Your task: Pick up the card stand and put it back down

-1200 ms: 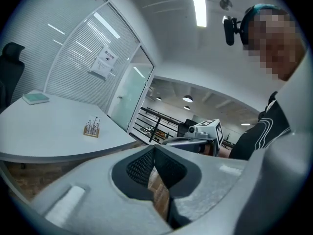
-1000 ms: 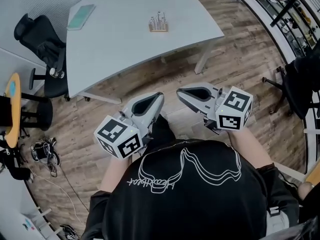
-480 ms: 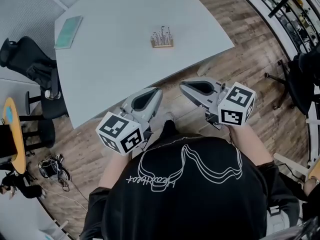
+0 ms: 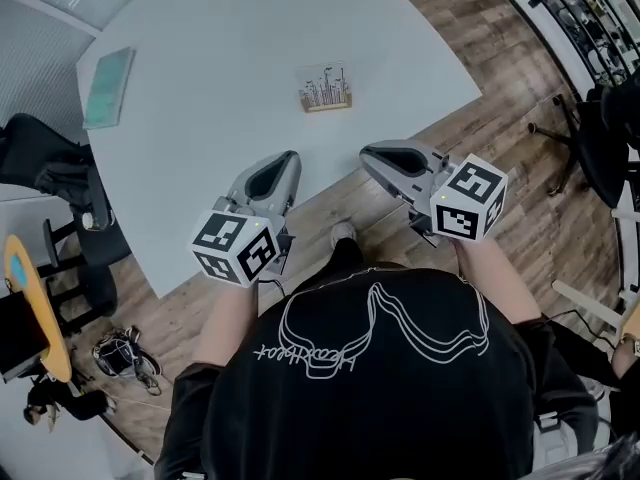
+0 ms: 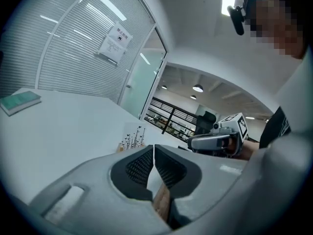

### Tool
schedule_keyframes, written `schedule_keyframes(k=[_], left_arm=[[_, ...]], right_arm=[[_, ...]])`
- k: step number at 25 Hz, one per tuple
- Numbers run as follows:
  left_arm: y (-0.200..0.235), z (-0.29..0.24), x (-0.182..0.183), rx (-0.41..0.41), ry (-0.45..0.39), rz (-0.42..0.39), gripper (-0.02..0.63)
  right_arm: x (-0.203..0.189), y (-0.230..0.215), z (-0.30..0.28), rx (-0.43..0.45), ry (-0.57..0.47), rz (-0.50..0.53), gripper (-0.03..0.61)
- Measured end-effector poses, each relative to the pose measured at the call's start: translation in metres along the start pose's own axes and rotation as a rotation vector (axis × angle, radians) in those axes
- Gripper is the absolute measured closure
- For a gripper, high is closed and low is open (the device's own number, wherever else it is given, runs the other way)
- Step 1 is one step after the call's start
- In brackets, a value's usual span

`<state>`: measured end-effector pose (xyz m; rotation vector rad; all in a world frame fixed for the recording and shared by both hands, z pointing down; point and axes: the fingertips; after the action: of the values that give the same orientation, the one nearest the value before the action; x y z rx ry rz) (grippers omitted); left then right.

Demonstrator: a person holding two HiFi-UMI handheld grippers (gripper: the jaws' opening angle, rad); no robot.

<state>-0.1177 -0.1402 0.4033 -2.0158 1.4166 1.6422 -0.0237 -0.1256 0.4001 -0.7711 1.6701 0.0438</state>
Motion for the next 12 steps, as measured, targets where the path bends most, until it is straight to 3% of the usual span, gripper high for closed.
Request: schedule_keyframes(k=[6, 9, 12], left_arm=[[0.033, -0.042, -0.005, -0.048, 0.072, -0.038, 0.595], [0.044, -0.062, -0.019, -0.079, 0.121, -0.072, 0.511], [0.060, -0.083, -0.023, -0.071, 0.143, -0.083, 0.483]], right_arm=[[0.005, -0.043, -0.019, -0.073, -0.042, -0.034, 0.549], [-0.005, -0.065, -0.028, -0.122, -0.019, -0.046, 0.527], [-0.015, -0.089, -0.039, -0.177, 0.027, -0.038, 0.495]])
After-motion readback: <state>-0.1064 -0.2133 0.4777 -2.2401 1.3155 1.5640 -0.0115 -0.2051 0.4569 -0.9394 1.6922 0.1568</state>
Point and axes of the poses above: the fingertips, and each gripper's own axes: z backward along the fingers, y to its left, x out of its top, and after that the axes turned 4 degrees about z, right-handed
